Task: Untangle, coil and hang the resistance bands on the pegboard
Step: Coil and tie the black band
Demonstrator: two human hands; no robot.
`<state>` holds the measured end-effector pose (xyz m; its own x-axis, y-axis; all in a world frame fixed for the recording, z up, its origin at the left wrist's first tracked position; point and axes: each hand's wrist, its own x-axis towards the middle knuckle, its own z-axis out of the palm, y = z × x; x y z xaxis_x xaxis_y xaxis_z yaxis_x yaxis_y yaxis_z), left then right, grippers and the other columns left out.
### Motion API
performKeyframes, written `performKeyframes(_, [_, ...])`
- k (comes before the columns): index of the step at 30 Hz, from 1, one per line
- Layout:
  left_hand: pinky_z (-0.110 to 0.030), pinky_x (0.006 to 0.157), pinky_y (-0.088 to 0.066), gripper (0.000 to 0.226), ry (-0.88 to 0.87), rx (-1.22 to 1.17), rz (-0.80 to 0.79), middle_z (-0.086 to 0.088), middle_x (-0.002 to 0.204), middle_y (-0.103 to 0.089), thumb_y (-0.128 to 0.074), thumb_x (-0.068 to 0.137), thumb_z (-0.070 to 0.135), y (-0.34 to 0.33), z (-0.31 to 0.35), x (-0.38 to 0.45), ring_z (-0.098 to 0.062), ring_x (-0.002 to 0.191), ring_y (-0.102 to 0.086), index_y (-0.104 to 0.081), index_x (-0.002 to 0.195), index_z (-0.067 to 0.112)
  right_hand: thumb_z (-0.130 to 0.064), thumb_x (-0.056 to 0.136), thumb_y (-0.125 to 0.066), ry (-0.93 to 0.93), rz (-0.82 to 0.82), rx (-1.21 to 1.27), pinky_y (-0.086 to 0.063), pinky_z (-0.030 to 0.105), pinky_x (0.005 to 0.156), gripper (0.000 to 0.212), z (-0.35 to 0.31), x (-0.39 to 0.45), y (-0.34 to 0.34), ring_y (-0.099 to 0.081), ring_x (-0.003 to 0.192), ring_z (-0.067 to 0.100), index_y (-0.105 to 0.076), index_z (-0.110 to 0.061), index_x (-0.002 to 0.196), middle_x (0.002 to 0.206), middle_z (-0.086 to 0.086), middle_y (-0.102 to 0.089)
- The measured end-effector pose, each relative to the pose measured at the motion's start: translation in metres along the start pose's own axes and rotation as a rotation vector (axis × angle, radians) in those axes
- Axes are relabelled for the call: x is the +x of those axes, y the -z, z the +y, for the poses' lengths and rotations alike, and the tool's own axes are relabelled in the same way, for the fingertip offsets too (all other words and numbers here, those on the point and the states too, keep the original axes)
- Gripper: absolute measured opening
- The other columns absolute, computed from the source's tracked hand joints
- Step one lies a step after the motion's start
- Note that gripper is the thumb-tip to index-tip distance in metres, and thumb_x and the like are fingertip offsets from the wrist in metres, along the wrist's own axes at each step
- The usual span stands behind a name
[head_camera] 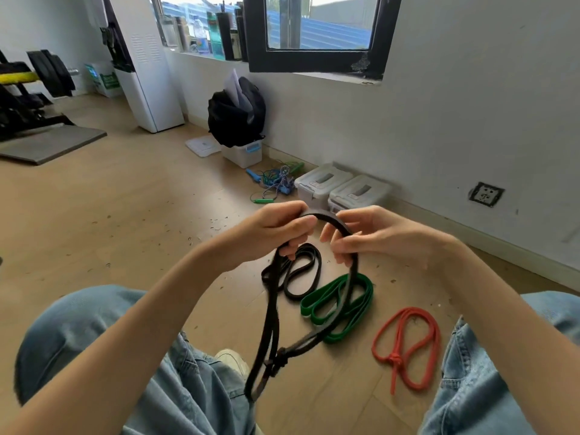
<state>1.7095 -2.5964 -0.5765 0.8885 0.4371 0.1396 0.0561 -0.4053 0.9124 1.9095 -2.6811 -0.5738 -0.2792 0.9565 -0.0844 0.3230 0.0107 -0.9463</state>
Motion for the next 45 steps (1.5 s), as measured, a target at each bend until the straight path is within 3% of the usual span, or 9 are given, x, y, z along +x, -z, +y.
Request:
performKeyframes(4, [-0.018, 0.053, -0.035, 0.025, 0.028, 0.006, -0.038, 0.002, 0.064, -0.035, -0.035, 0.098, 0.006, -0.005, 0.005, 0.006, -0.004, 0.051, -0.035, -0.040, 0.074, 0.009, -0.019, 0.084, -0.054, 0.082, 0.045, 0.136, -0.047, 0.050, 0.086, 0.015, -0.002, 0.004, -0.011, -0.052, 0.067, 0.013, -0.060, -0.006, 0.087, 0.069, 0.001, -0.050])
performKeyframes(7, [-0.015, 0.051, -0.032, 0.025, 0.038, -0.033, -0.026, 0.003, 0.064, -0.034, -0.035, 0.098, 0.006, -0.008, -0.004, 0.004, -0.003, 0.051, -0.032, -0.041, 0.074, 0.010, -0.018, 0.082, -0.057, 0.053, 0.049, 0.037, -0.051, 0.043, 0.084, 0.024, -0.007, 0.003, -0.010, -0.056, 0.069, 0.013, -0.056, 0.001, 0.097, 0.074, 0.005, -0.056])
performKeyframes(9, [-0.014, 0.050, -0.032, 0.023, 0.016, -0.051, -0.020, 0.004, 0.064, -0.034, -0.036, 0.098, 0.007, -0.010, -0.008, 0.004, -0.002, 0.051, -0.032, -0.042, 0.076, 0.011, -0.010, 0.086, -0.059, 0.063, 0.066, -0.143, -0.052, 0.031, 0.079, 0.017, -0.009, 0.003, -0.013, -0.061, 0.074, 0.015, -0.055, -0.003, 0.100, 0.079, 0.009, -0.062])
performKeyframes(13, [-0.017, 0.053, -0.037, 0.017, -0.038, 0.036, 0.034, 0.005, 0.066, -0.039, -0.041, 0.096, 0.007, -0.012, -0.018, 0.008, 0.000, 0.053, -0.040, -0.045, 0.080, 0.014, -0.007, 0.086, -0.062, 0.206, 0.258, -0.461, -0.039, 0.016, 0.063, 0.005, -0.016, 0.006, -0.013, -0.050, 0.067, 0.002, -0.064, -0.007, 0.090, 0.074, -0.006, -0.055])
performKeyframes(19, [-0.030, 0.064, -0.040, 0.020, -0.054, 0.076, 0.151, 0.006, 0.069, -0.042, -0.037, 0.098, 0.017, -0.023, -0.029, 0.009, -0.005, 0.061, -0.042, -0.043, 0.078, 0.019, -0.020, 0.079, -0.069, 0.147, 0.354, -0.523, -0.036, 0.022, 0.059, 0.018, -0.014, 0.002, 0.004, -0.043, 0.063, 0.009, -0.072, -0.012, 0.095, 0.081, 0.005, -0.056])
performKeyframes(25, [-0.016, 0.058, -0.036, 0.018, -0.071, 0.076, 0.205, 0.003, 0.073, -0.040, -0.037, 0.099, 0.013, -0.020, -0.012, 0.021, 0.002, 0.058, -0.038, -0.042, 0.084, 0.022, -0.013, 0.076, -0.074, 0.119, 0.384, -0.471, -0.053, 0.024, 0.065, 0.013, -0.010, 0.009, 0.000, -0.059, 0.064, 0.009, -0.066, -0.017, 0.086, 0.081, 0.003, -0.066])
performKeyframes(31, [-0.015, 0.056, -0.033, 0.019, -0.027, 0.091, 0.225, 0.003, 0.074, -0.040, -0.035, 0.099, 0.015, -0.014, -0.012, 0.022, 0.002, 0.057, -0.036, -0.043, 0.084, 0.022, -0.009, 0.079, -0.071, 0.150, 0.351, -0.414, -0.049, 0.018, 0.055, 0.010, -0.013, 0.019, -0.005, -0.060, 0.062, 0.018, -0.064, -0.011, 0.087, 0.073, 0.001, -0.062])
performKeyframes(38, [-0.011, 0.055, -0.033, 0.017, -0.014, 0.076, 0.216, 0.003, 0.070, -0.036, -0.035, 0.100, 0.015, -0.013, -0.018, 0.015, 0.003, 0.054, -0.034, -0.040, 0.083, 0.015, -0.009, 0.081, -0.070, 0.189, 0.342, -0.398, -0.040, 0.011, 0.046, 0.011, -0.022, 0.025, -0.009, -0.051, 0.044, 0.000, -0.064, -0.003, 0.088, 0.063, -0.002, -0.059])
performKeyframes(45, [-0.011, 0.057, -0.033, 0.015, -0.029, 0.034, 0.234, 0.003, 0.072, -0.036, -0.034, 0.100, 0.013, -0.011, -0.013, 0.013, 0.003, 0.056, -0.035, -0.041, 0.086, 0.016, -0.010, 0.080, -0.071, 0.196, 0.356, -0.406, -0.046, 0.021, 0.055, 0.013, -0.028, 0.030, -0.008, -0.053, 0.049, 0.005, -0.065, -0.003, 0.089, 0.063, -0.002, -0.060])
